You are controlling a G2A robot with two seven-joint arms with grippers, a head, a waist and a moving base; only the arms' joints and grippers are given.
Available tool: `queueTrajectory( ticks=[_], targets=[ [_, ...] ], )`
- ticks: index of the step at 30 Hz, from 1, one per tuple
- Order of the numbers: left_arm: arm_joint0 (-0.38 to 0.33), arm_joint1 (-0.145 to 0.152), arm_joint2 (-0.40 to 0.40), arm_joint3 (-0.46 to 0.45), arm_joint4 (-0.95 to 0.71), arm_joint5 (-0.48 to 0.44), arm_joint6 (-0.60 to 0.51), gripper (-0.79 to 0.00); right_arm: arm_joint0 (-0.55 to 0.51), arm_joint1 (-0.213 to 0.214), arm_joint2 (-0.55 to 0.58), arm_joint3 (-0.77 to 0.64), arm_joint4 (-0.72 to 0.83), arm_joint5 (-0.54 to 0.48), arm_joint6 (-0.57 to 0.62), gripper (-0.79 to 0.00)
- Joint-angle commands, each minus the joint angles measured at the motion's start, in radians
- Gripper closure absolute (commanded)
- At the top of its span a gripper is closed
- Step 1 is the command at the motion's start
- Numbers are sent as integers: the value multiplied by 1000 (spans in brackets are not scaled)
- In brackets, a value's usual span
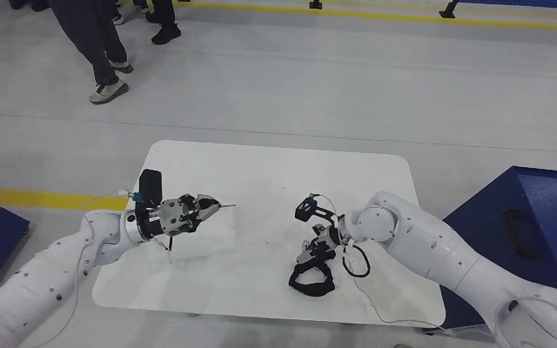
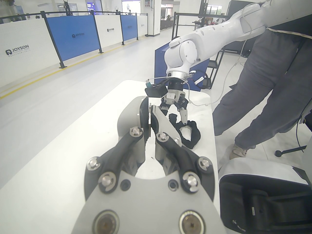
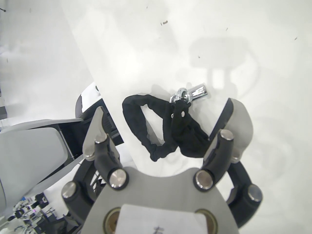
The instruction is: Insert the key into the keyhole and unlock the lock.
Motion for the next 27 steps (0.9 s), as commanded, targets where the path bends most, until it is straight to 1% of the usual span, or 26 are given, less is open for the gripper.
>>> queueTrajectory(
  ticks=[1,5,6,7,9,14,15,16,18,20,21,22,23,24,25,26,27],
  targets=[
    [0,0,0,0,0,0,0,0,0,-3,5,-26,-8,61,33,-785],
    [0,0,0,0,0,0,0,0,-4,-13,2,-55,-80,177,72,-785],
    [0,0,0,0,0,0,0,0,-4,-18,-2,-55,-102,203,84,-767],
    [0,0,0,0,0,0,0,0,-7,-24,-5,-54,-110,217,97,-723],
    [0,0,0,0,0,0,0,0,-5,-39,-8,-45,-132,239,104,-754],
    [0,0,0,0,0,0,0,0,-8,-79,-11,-2,-149,242,116,-736],
    [0,0,0,0,0,0,0,0,-10,-88,-13,9,-153,242,118,-711],
    [0,0,0,0,0,0,0,0,-10,-97,-15,19,-158,242,121,-659],
    [0,0,0,0,0,0,0,0,-11,-114,-17,40,-167,239,123,-600],
    [0,0,0,0,0,0,0,0,-12,-132,-20,63,-173,236,128,-588],
    [0,0,0,0,0,0,0,0,-12,-142,-23,78,-179,236,133,-563],
    [0,0,0,0,0,0,0,0,-11,-151,-25,94,-186,237,135,-459],
    [0,0,0,0,0,0,0,0,-11,-161,-26,109,-187,238,135,-388],
    [0,0,0,0,0,0,0,0,-11,-171,-26,124,-191,238,135,-382],
    [0,0,0,0,0,0,0,0,-11,-180,-28,138,-196,237,136,-357],
    [0,0,0,0,0,0,0,0,-11,-189,-28,152,-200,236,136,-317],
    [0,0,0,0,0,0,0,0,-11,-198,-28,165,-203,234,136,-252]
  ],
)
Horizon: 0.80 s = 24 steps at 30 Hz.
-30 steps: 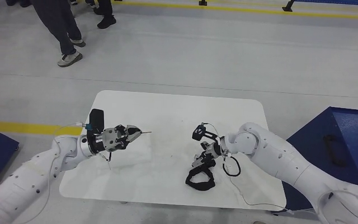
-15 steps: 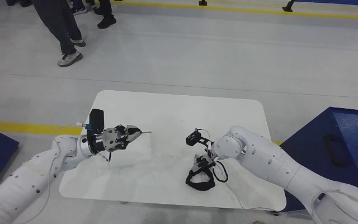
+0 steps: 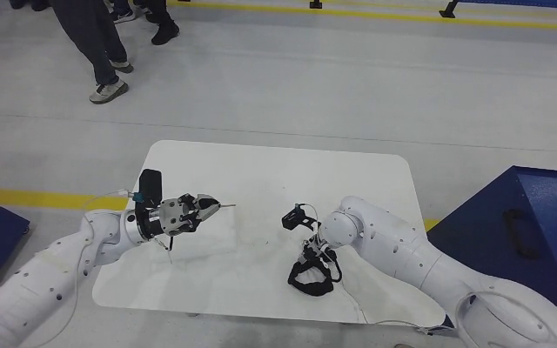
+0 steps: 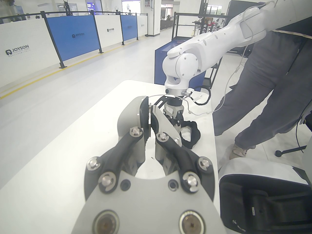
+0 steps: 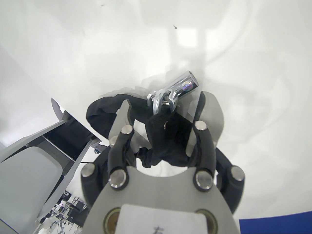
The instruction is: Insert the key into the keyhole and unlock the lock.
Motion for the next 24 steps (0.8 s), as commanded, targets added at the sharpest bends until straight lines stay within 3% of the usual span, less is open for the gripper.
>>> queueTrajectory(
  ticks=[1,3,10,14,19,24],
  targets=[
    [0,0,0,0,0,0,0,0,0,-16,0,26,-3,-6,1,-212],
    [0,0,0,0,0,0,0,0,1,-31,1,52,-11,-8,3,0],
    [0,0,0,0,0,0,0,0,2,-61,26,118,-13,-54,-16,0],
    [0,0,0,0,0,0,0,0,-2,-55,66,145,16,-155,-68,0],
    [0,0,0,0,0,0,0,0,-17,-11,158,189,74,-394,-203,0],
    [0,0,0,0,0,0,0,0,-87,61,274,253,194,-780,-334,0]
  ],
)
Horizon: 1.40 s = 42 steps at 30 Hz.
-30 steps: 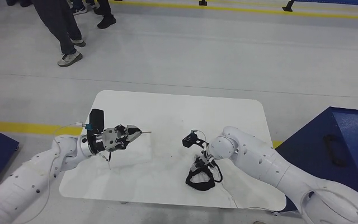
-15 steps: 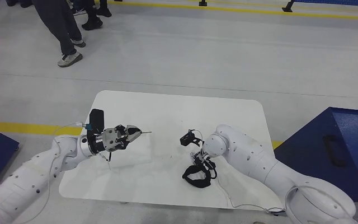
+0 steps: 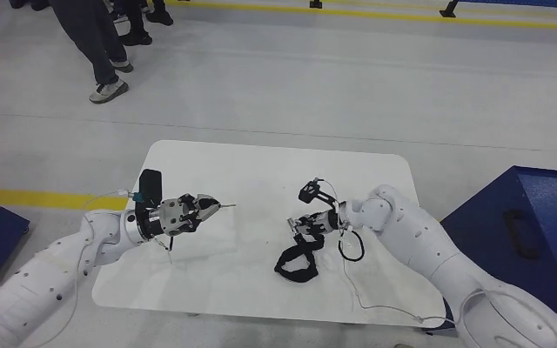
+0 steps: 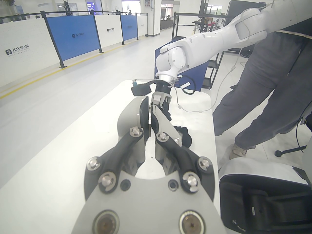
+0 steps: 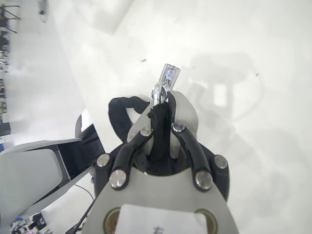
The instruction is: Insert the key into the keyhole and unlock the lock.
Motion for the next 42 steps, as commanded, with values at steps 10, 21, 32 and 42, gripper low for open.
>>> queueTrajectory(
  ticks=[10,21,32,42],
  targets=[
    [0,0,0,0,0,0,0,0,-190,180,242,-333,-69,-217,-156,0],
    [0,0,0,0,0,0,0,0,-398,318,390,-597,-222,-217,-475,0],
    [0,0,0,0,0,0,0,0,-417,313,397,-634,-231,-217,-535,0],
    [0,0,0,0,0,0,0,0,-549,353,604,-680,-754,-217,-1176,0]
  ],
)
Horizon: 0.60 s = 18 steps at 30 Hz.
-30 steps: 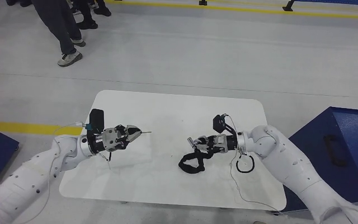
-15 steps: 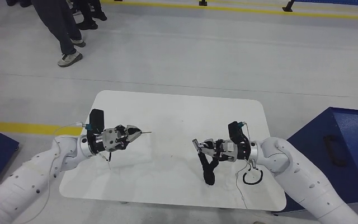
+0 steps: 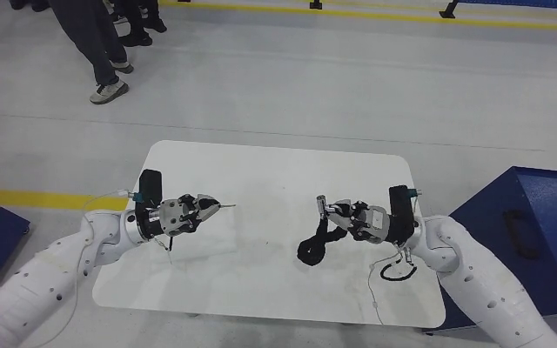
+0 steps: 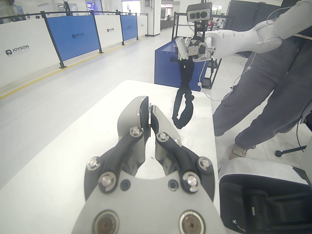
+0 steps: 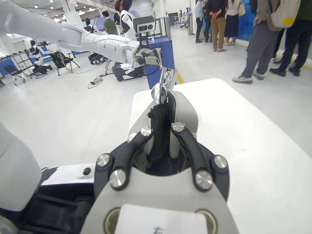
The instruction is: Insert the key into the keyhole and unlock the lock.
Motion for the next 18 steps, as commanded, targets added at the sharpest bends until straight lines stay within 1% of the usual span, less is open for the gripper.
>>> queueTrajectory(
  ticks=[1,4,5,6,18],
  targets=[
    [0,0,0,0,0,0,0,0,-23,11,38,0,-146,0,-173,0],
    [0,0,0,0,0,0,0,0,-53,26,81,12,-346,0,-408,0],
    [0,0,0,0,0,0,0,0,-59,28,85,20,-381,0,-462,0],
    [0,0,0,0,0,0,0,0,-64,29,87,21,-409,12,-483,0],
    [0,0,0,0,0,0,0,0,-64,29,83,37,-409,14,-485,0]
  ],
)
